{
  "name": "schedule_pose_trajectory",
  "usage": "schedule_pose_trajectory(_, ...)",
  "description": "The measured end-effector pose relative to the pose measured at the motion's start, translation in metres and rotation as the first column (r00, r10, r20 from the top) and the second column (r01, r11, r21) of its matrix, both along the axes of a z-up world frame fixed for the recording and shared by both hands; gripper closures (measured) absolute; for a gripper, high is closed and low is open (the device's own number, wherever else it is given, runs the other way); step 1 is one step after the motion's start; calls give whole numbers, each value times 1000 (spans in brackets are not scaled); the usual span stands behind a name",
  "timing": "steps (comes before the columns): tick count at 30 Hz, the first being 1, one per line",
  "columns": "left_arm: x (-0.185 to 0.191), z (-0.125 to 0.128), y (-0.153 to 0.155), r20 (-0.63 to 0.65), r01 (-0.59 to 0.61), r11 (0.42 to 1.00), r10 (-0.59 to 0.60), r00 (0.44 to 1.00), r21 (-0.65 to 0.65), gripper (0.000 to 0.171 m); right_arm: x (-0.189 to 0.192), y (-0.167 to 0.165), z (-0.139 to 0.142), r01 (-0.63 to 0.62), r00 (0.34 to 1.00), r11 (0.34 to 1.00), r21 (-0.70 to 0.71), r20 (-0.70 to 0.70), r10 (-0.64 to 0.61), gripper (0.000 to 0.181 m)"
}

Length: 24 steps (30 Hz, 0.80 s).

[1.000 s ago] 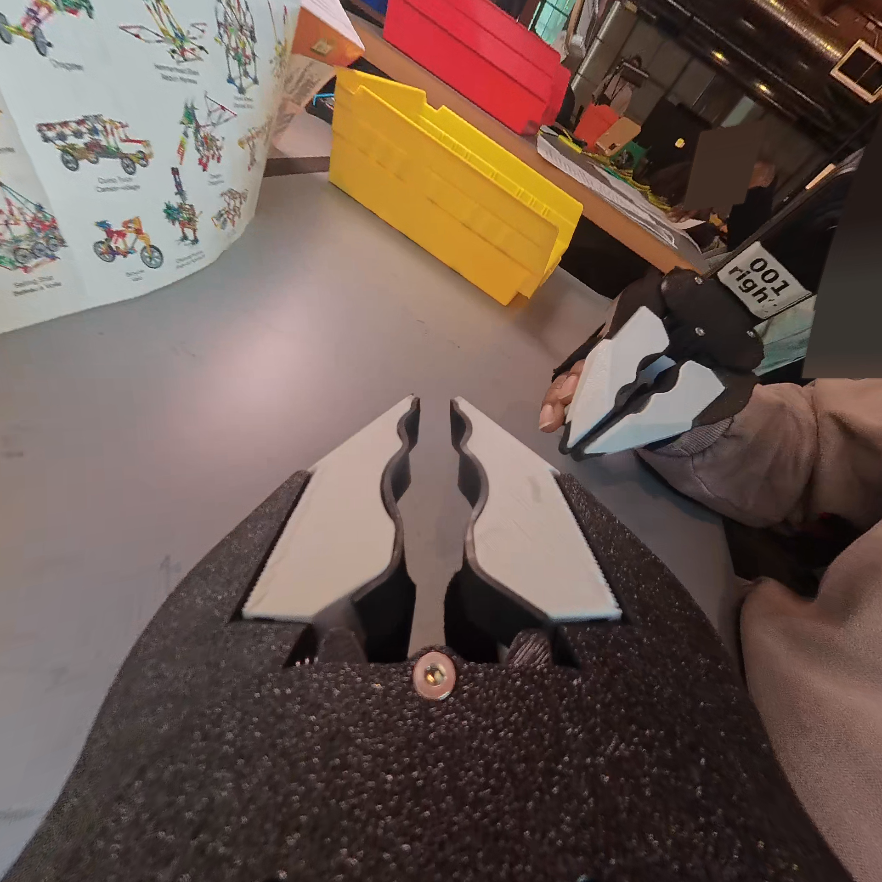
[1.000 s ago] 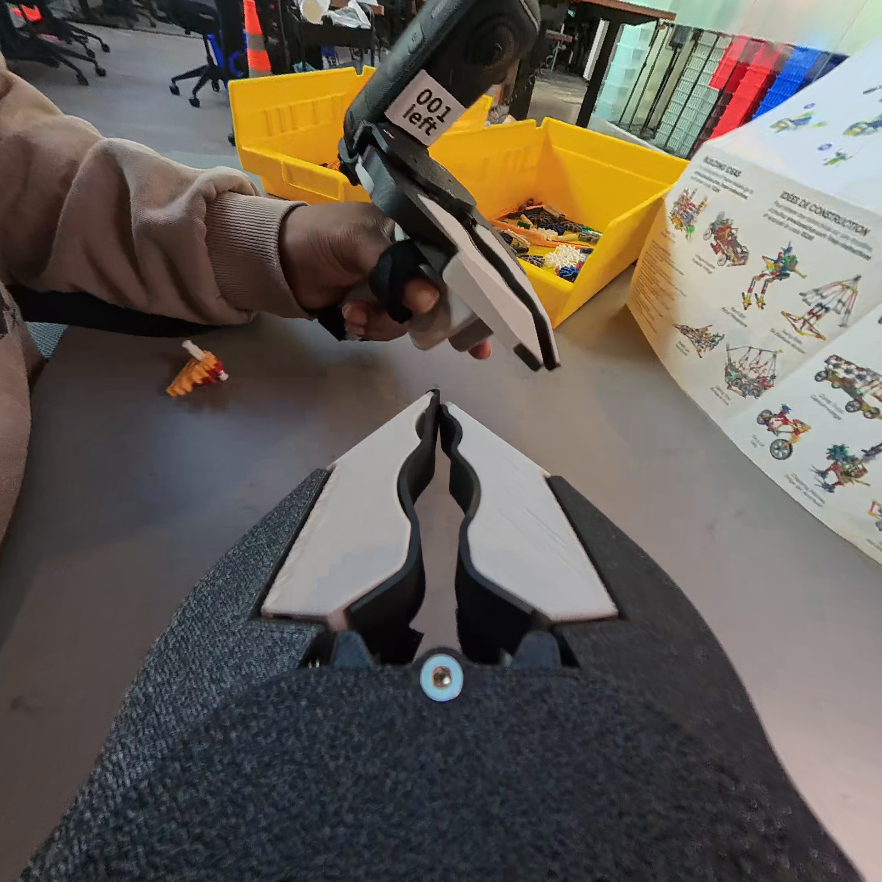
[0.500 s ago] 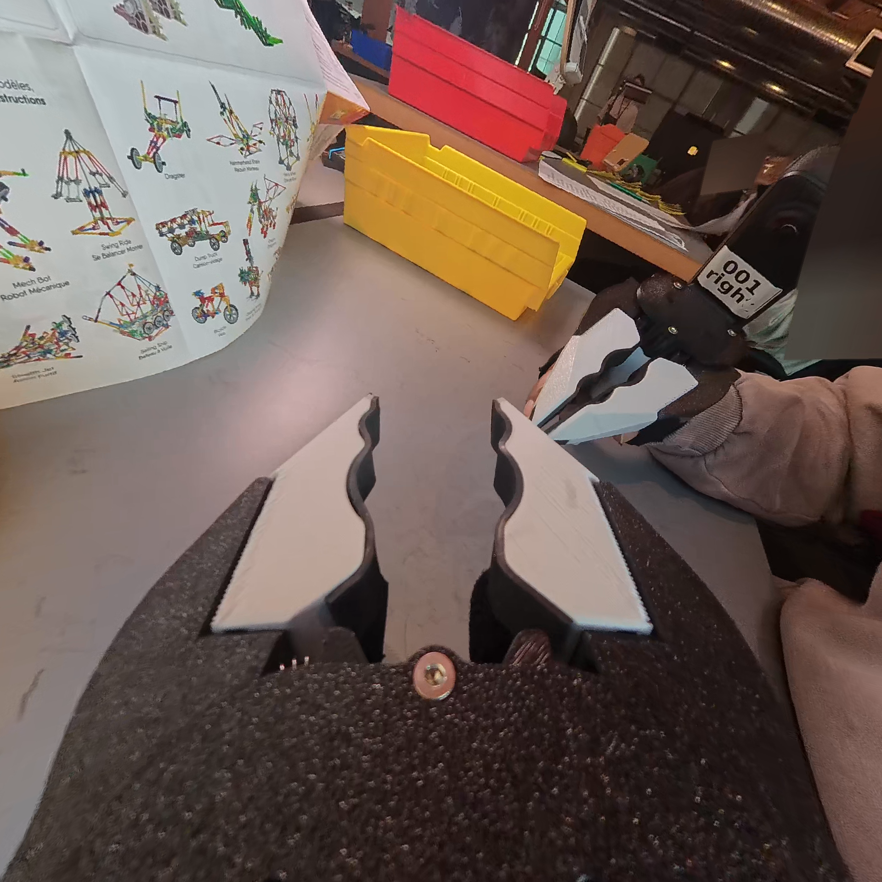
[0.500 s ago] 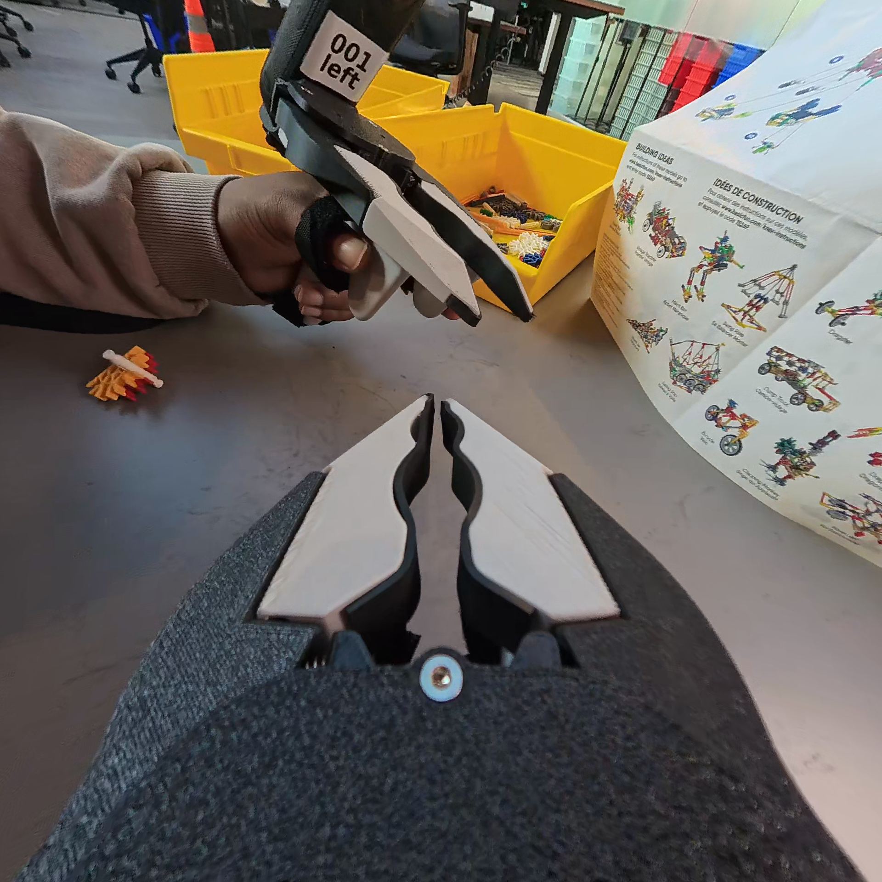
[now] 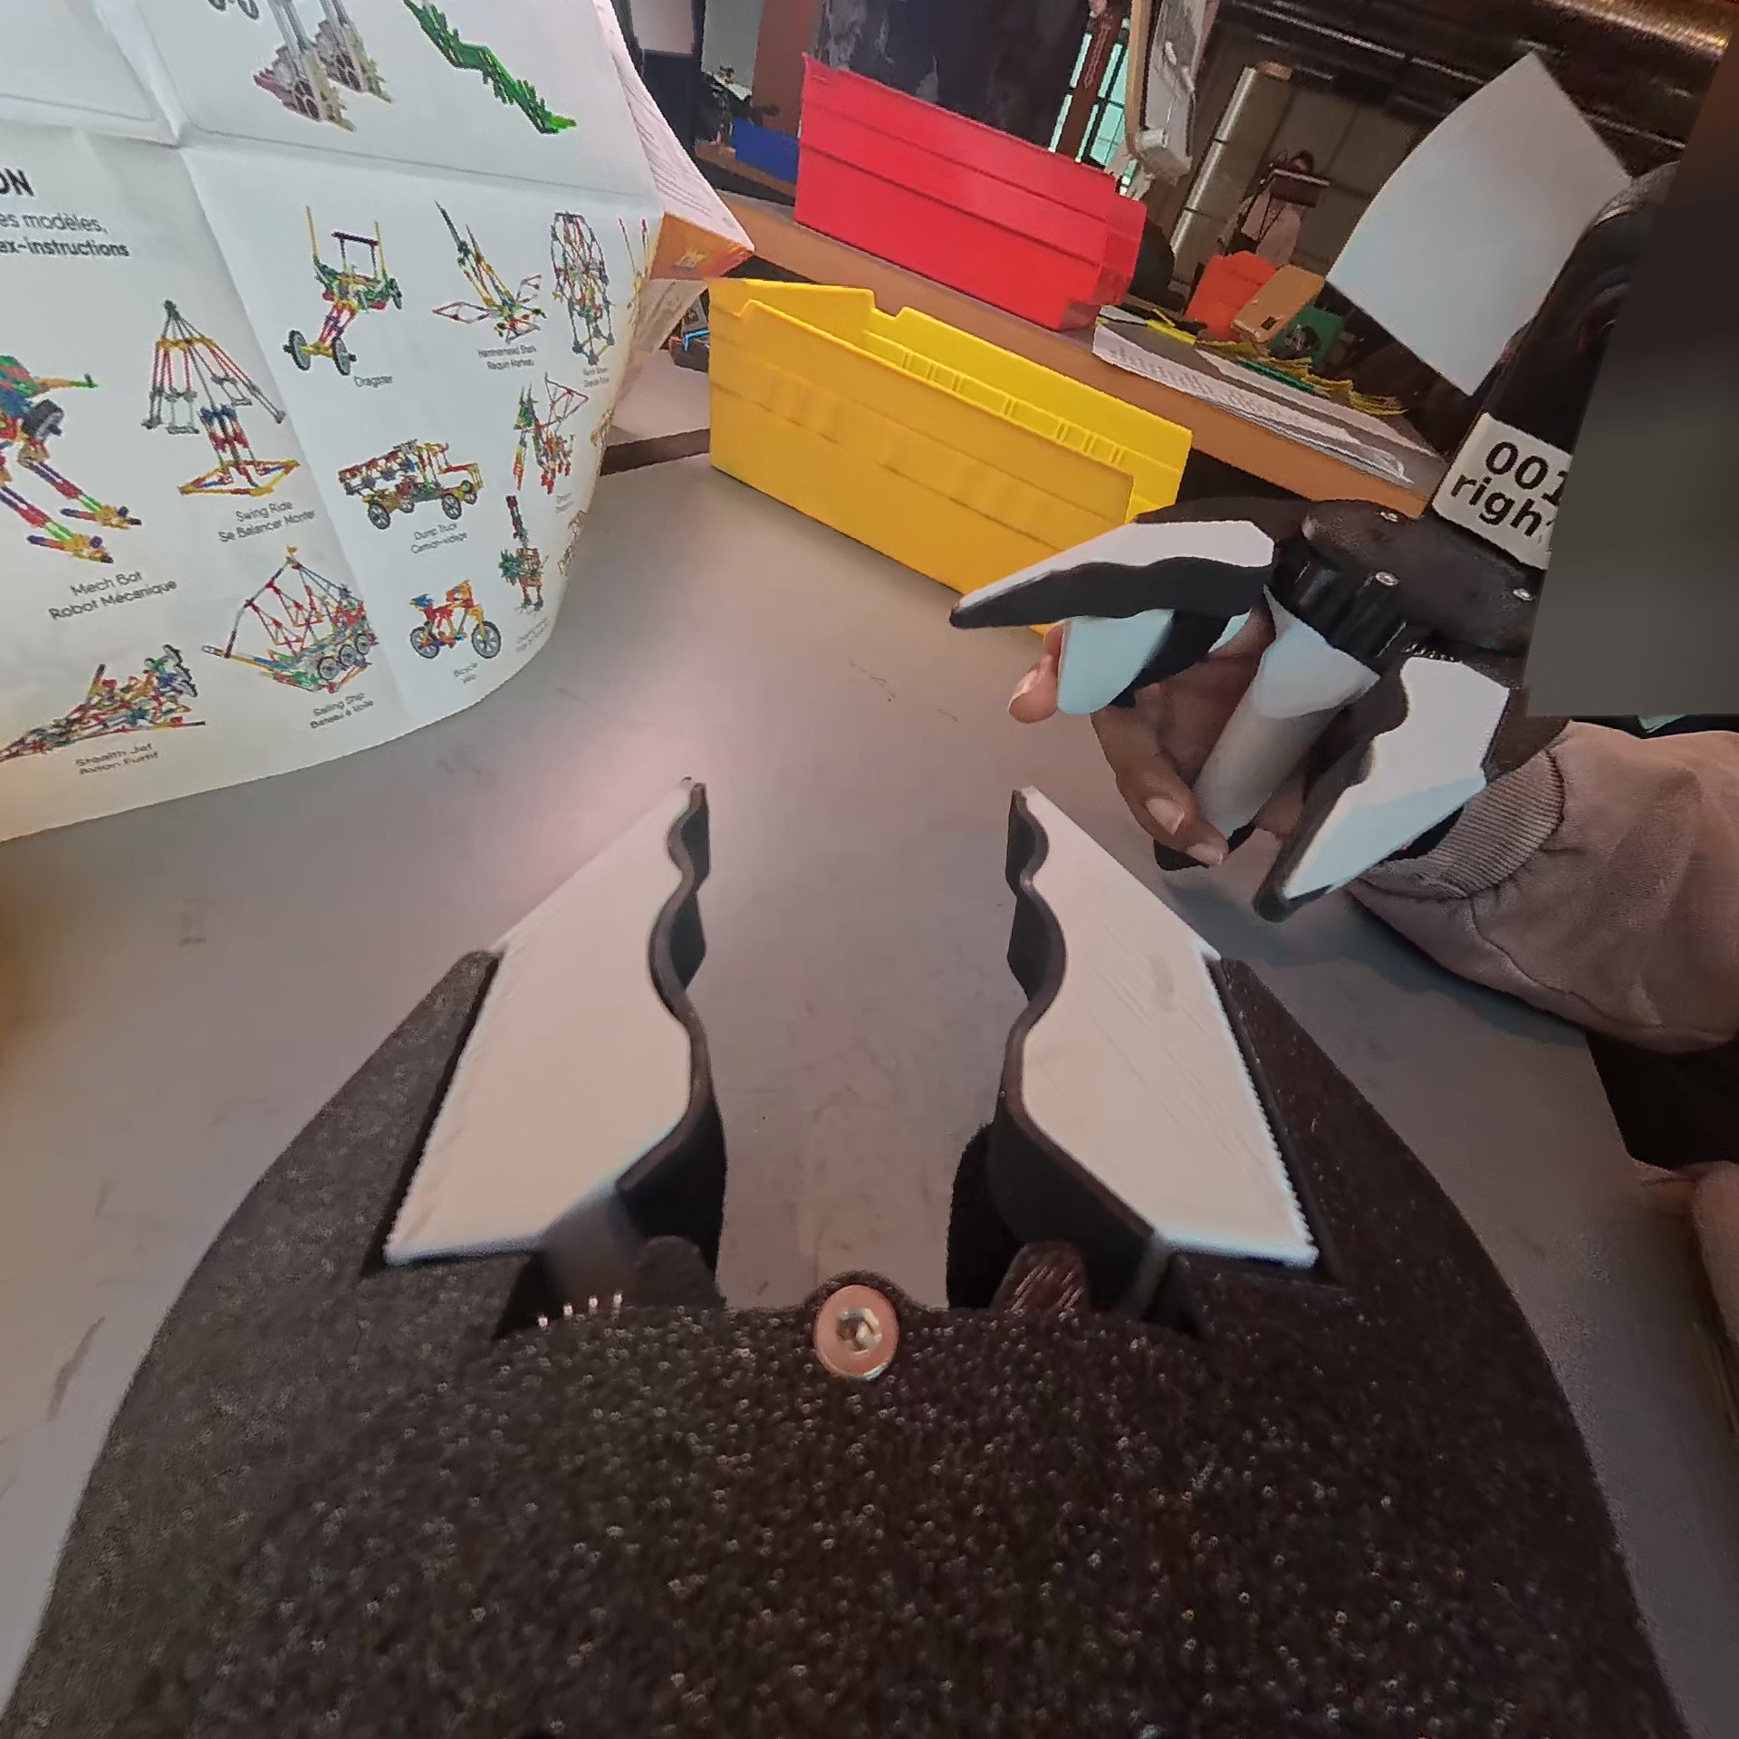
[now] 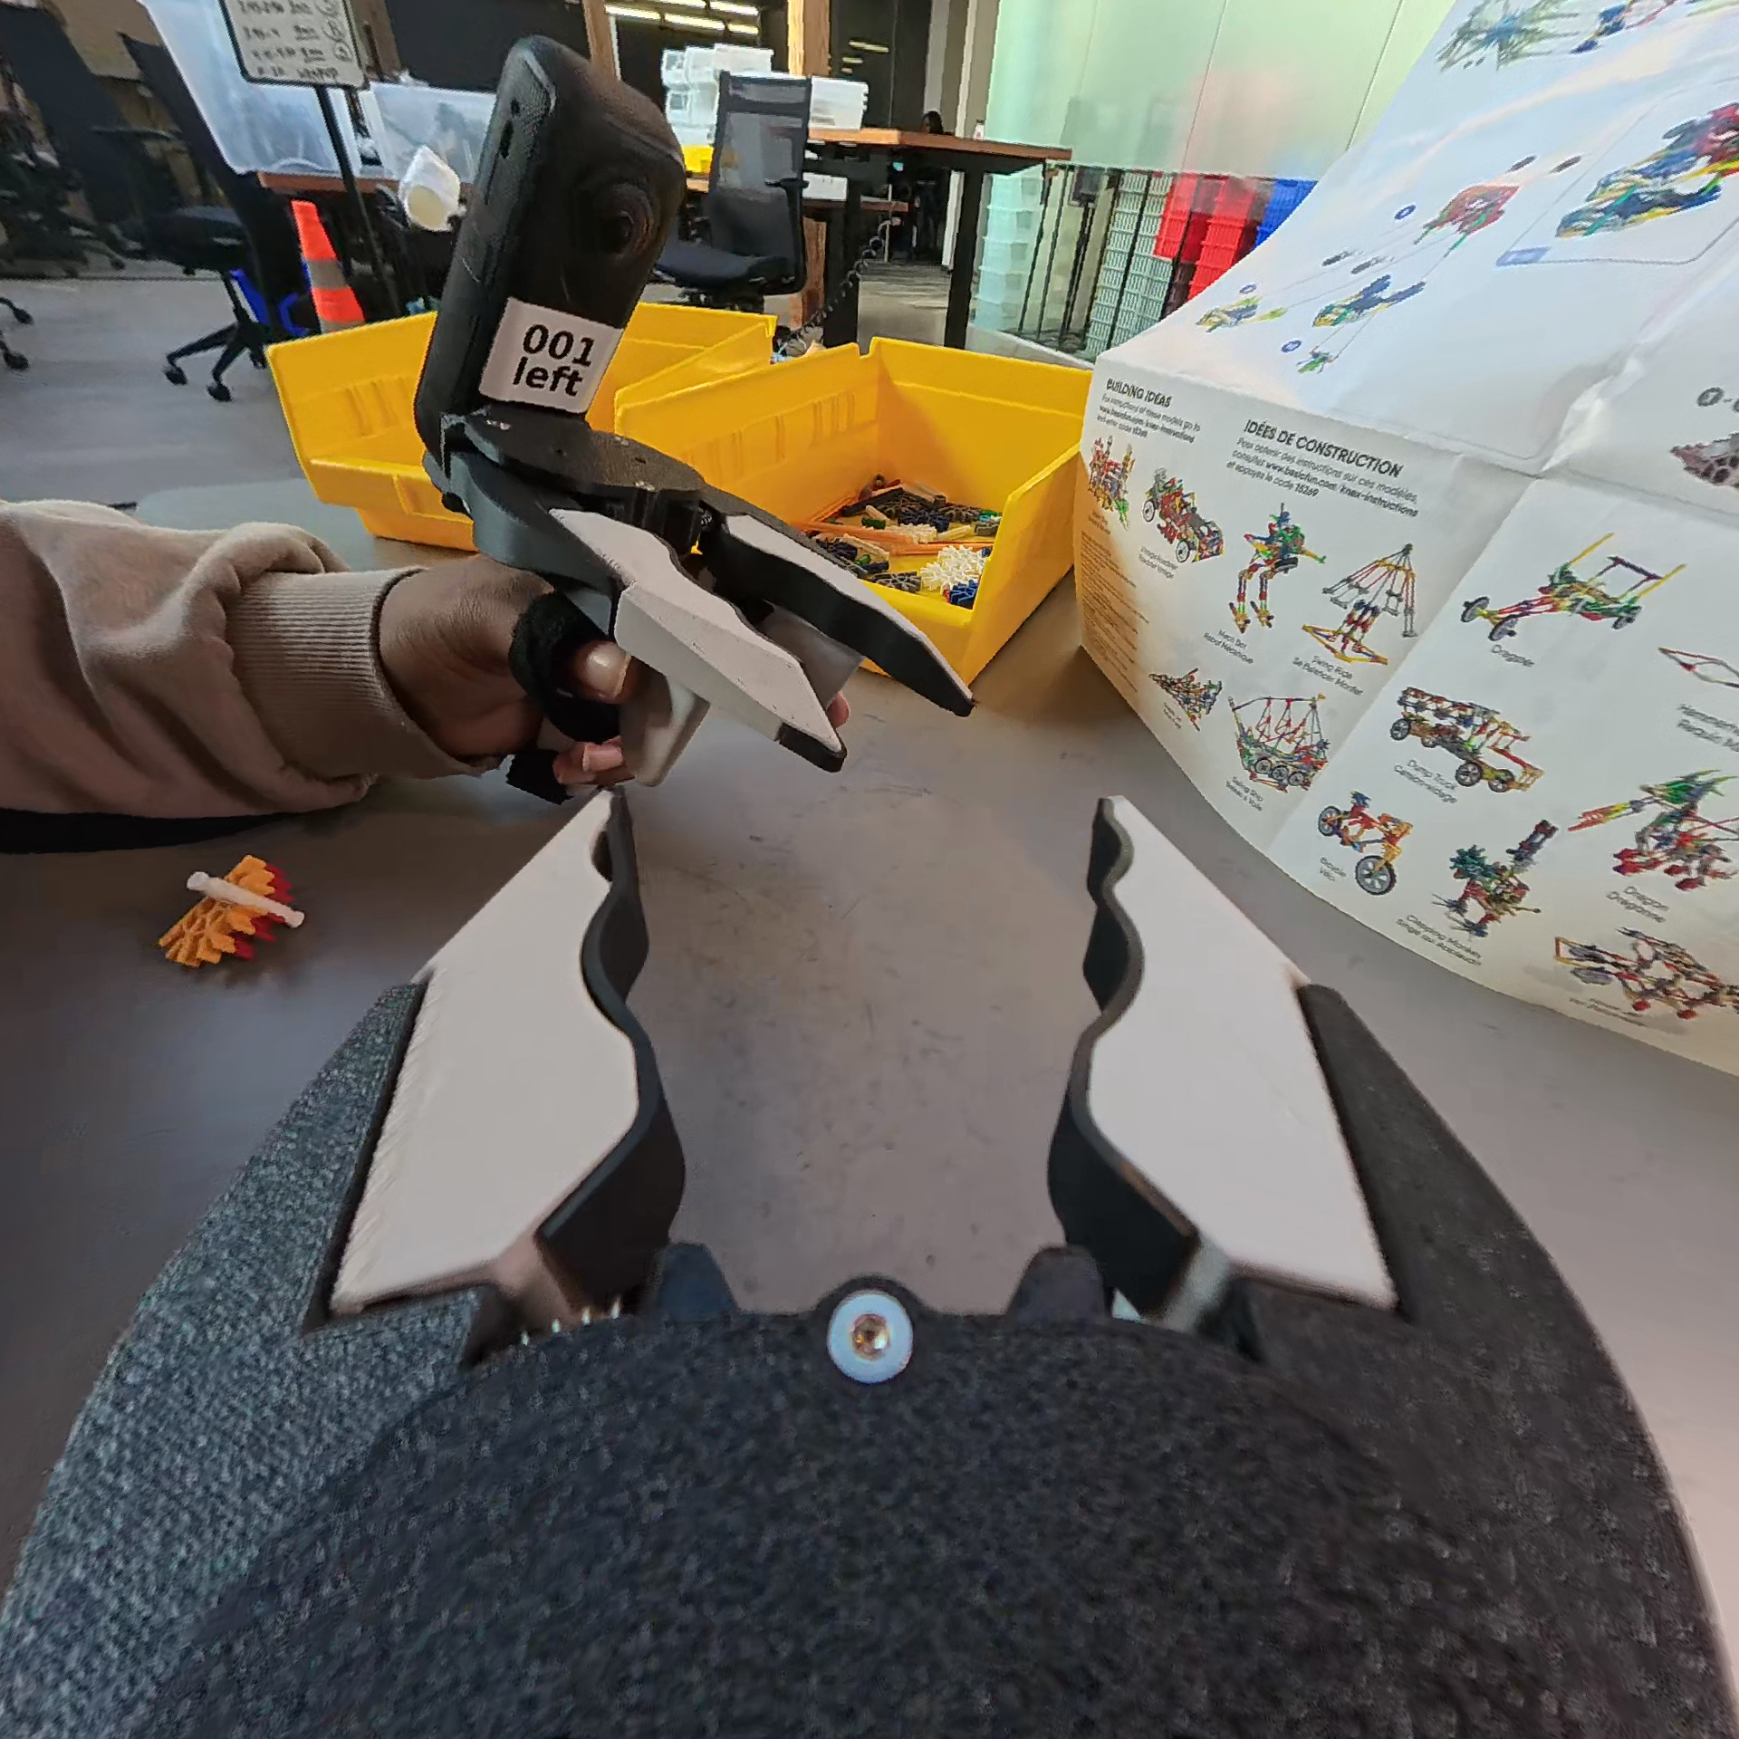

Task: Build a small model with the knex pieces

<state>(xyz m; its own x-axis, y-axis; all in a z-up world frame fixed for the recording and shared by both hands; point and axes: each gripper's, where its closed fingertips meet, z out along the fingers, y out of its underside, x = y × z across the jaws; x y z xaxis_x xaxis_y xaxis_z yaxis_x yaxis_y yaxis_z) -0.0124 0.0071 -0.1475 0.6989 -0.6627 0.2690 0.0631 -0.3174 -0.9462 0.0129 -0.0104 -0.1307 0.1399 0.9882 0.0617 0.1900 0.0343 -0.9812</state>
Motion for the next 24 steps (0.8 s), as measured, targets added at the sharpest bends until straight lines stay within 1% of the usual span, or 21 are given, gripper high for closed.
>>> schedule_pose_trajectory(2,-2,1,2,1,-18,1000,18,1000,10,108,2,1,5,13,1000,1000,2,-14,-13,76)
schedule_pose_trajectory(4,-5,1,4,0,-34,999,34,999,13,108,3,0,5,8,1000,1000,3,5,-8,75)
schedule_pose_trajectory(8,-9,0,3,-11,-47,999,47,999,11,108,4,-1,5,2,1000,1000,7,-1,-2,90)
schedule_pose_trajectory(11,-11,1,3,-13,-54,998,54,998,19,107,3,-2,0,-8,1000,1000,-11,0,8,98)
schedule_pose_trajectory(15,-16,4,3,-37,-68,997,70,997,45,104,2,2,-5,5,1000,1000,-22,10,-5,97)
schedule_pose_trajectory(19,-32,10,3,-98,-137,988,143,985,67,103,-2,12,-5,27,1000,999,-22,17,-26,95)
schedule_pose_trajectory(22,-43,13,-9,-150,-208,977,211,966,35,103,-7,16,-6,27,999,999,-34,34,-26,91)
schedule_pose_trajectory(24,-48,13,-22,-200,-272,962,271,942,23,102,-11,15,-9,21,998,999,-38,57,-19,91)
